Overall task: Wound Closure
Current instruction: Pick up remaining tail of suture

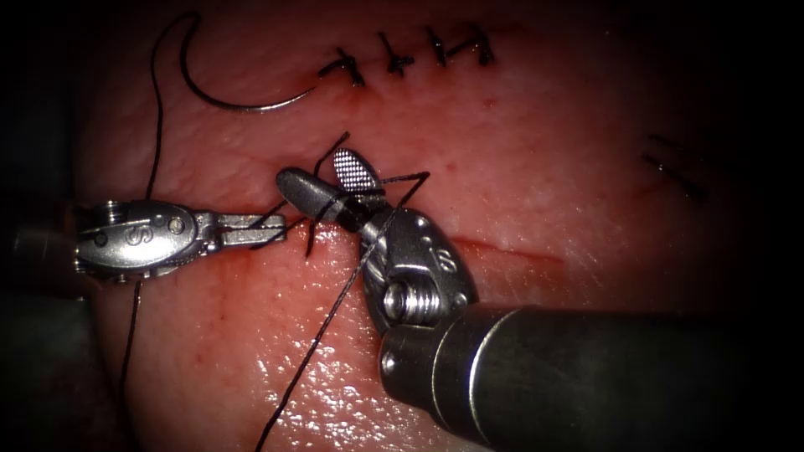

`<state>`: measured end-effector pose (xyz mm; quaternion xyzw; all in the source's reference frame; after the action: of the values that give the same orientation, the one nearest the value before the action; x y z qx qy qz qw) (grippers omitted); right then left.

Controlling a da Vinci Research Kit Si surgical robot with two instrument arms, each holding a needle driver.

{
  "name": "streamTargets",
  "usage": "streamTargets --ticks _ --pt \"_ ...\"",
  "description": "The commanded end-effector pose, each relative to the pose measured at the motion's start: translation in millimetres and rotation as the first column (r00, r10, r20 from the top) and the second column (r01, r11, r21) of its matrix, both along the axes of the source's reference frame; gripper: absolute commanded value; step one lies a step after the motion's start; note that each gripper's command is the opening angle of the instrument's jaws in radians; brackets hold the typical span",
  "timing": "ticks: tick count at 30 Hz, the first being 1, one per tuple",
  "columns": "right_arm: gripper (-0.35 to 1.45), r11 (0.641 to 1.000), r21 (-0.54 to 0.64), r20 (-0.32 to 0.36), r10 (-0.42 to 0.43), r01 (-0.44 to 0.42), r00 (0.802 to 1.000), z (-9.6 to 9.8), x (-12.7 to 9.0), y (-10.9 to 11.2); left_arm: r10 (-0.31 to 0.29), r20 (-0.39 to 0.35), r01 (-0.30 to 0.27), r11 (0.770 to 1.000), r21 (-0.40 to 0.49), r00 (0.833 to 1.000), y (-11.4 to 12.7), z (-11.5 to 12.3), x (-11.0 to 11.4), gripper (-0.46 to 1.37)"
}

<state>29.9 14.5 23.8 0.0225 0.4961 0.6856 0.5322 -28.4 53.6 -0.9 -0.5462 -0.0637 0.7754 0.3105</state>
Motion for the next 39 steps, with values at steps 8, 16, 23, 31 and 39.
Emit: streamTargets --ticks 8,16,23,31,39 --pt "1.03 1.000 -0.008 -0.012 -0.013 0.013 1.000 -0.4 0.3 -0.8 -0.003 0.007 0.002 1.000 0.024 1.000 0.8 -0.3 -0.1 -0.35" --pt "1.03 1.000 -0.016 -0.018 -0.018 0.018 1.000 -0.7 0.6 -1.4 -0.024 0.024 0.023 0.999 0.044 0.999 1.0 -0.4 -0.1 -0.35" --pt "0.96 1.000 -0.020 -0.015 -0.022 0.021 1.000 0.1 0.4 -1.6 -0.107 0.116 0.100 0.993 0.064 0.987 1.0 -1.0 0.4 -0.35" --pt "0.75 0.999 -0.021 -0.014 -0.026 0.026 1.000 1.1 -0.1 -1.2 -0.146 0.196 0.139 0.989 0.052 0.970 0.6 -1.7 0.4 -0.35" --pt "0.47 0.999 -0.028 -0.013 -0.031 0.030 0.999 2.1 -0.7 -1.3 -0.224 0.316 0.227 0.974 0.028 0.922 0.1 -1.6 0.2 -0.35"
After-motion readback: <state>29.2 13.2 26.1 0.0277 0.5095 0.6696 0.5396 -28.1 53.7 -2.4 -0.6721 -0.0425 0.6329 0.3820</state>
